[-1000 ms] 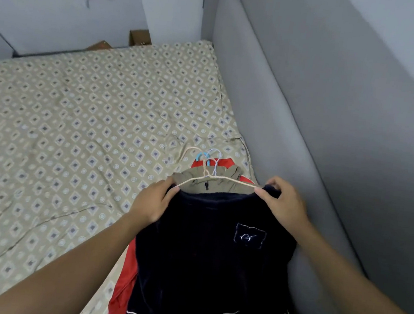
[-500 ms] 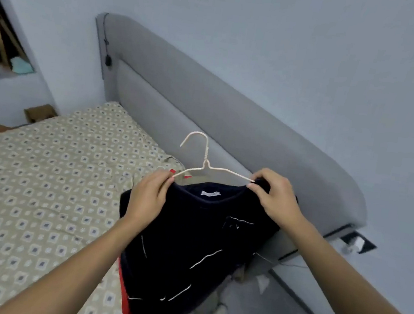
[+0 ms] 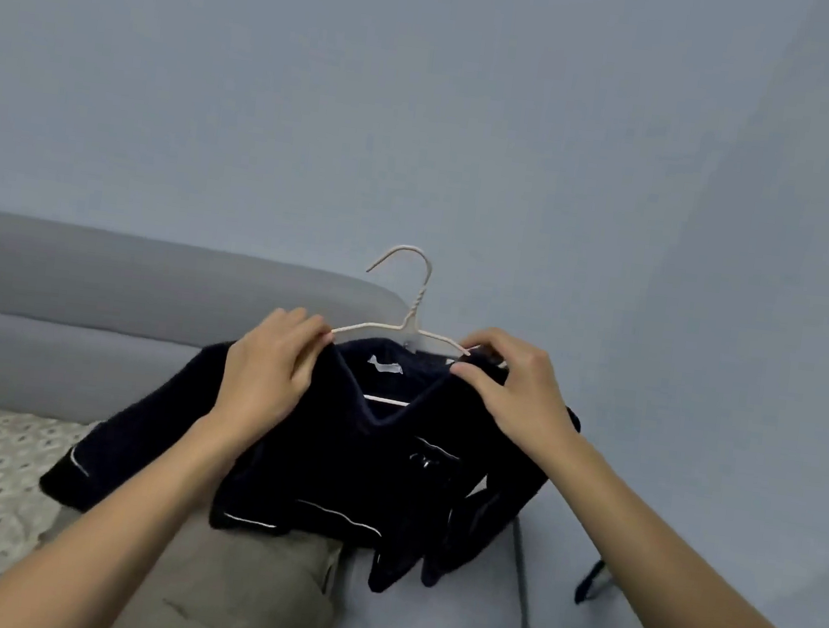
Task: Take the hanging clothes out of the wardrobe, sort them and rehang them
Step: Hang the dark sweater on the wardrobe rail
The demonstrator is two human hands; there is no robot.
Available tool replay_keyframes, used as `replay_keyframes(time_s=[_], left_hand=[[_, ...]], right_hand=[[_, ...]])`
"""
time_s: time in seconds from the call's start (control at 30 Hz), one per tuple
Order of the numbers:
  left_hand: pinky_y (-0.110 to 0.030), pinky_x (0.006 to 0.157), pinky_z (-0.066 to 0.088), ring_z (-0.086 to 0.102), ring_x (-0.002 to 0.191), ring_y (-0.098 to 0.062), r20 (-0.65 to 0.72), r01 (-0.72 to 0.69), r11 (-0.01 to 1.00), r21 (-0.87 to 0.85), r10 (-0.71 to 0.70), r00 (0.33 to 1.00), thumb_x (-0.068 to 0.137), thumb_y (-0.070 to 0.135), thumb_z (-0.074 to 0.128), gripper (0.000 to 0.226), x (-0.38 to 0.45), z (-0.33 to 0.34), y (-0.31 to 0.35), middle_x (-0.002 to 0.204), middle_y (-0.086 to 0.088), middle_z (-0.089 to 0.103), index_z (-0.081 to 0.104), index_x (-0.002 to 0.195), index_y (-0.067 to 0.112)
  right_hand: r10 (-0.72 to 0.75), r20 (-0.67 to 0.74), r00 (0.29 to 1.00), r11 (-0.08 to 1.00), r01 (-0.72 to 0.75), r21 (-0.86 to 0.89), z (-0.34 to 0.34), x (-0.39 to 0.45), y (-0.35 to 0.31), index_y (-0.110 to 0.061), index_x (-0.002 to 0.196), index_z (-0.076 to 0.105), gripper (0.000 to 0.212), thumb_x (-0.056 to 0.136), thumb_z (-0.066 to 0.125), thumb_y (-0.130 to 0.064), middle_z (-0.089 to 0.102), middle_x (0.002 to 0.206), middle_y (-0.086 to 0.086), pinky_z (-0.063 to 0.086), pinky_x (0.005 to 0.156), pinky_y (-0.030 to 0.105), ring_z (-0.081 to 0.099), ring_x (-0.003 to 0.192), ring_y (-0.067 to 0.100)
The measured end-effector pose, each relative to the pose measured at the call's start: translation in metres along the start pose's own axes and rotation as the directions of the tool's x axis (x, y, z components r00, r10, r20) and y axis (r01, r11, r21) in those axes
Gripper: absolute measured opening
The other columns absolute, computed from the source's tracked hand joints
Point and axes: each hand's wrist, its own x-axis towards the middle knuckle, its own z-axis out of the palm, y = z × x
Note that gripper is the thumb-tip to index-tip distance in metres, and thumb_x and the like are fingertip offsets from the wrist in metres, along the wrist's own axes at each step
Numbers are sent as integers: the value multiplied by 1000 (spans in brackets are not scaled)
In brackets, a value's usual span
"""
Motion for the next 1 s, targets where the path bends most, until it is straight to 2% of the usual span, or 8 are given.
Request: replay_keyframes(time_s=[0.1,0.2,0.27,0.43,0.57,0.73,0.9,1.0], left_hand=[[-41,59,41,54,82,-27,-9,-126,991,-36,126,992,106,32,47,23,12,15,64,84,4,53,60,93,18],[-42,61,43,56,83,-28,-6,-196,972,-133,197,980,106,30,48,20,7,32,130,86,3,55,60,94,18],[-45,64,46,57,83,-28,11,-226,950,-213,234,972,106,30,47,20,-2,43,173,87,4,55,61,96,19],[-44,68,45,55,85,-24,64,-295,879,-374,342,937,107,34,45,22,-29,63,277,88,8,54,61,98,22],[-43,67,45,52,87,-19,94,-324,809,-490,419,903,107,36,43,23,-44,76,352,90,11,53,61,100,24],[-38,68,41,47,86,-19,70,-389,706,-592,526,848,108,36,42,25,-59,102,434,89,11,53,62,100,23],[-39,72,38,49,88,-24,71,-425,653,-627,592,803,108,36,42,25,-69,141,507,92,7,52,62,103,22],[-42,81,45,53,97,-23,107,-420,596,-684,652,750,105,43,43,31,-78,161,545,105,4,53,63,115,21]], right_hand=[[112,-56,992,994,-112,-11,-64,-60,19,-26,112,73,25,89,82,-22,68,95,-18,41,83,9,63,94,3],[180,-109,978,980,-187,-63,-124,-125,32,-25,115,74,26,90,81,-20,70,100,-16,41,85,8,63,97,2],[191,-134,972,970,-208,-128,-160,-170,34,-24,112,74,21,92,79,-22,69,101,-17,43,85,13,64,98,3],[220,-252,942,920,-287,-267,-229,-274,31,-28,105,67,9,98,71,-29,62,98,-18,52,87,36,63,94,10],[274,-357,893,845,-401,-354,-273,-341,21,-31,103,58,6,103,62,-36,58,98,-17,52,83,43,60,91,13],[295,-532,794,762,-531,-370,-311,-406,9,-28,97,59,8,103,64,-29,62,93,-14,51,82,42,62,89,12],[310,-705,638,639,-689,-342,-327,-444,10,-29,92,58,13,99,68,-25,61,91,-14,50,76,39,61,85,10],[331,-777,536,557,-775,-297,-333,-460,11,-31,92,58,15,98,70,-25,63,91,-14,46,71,32,59,84,7]])
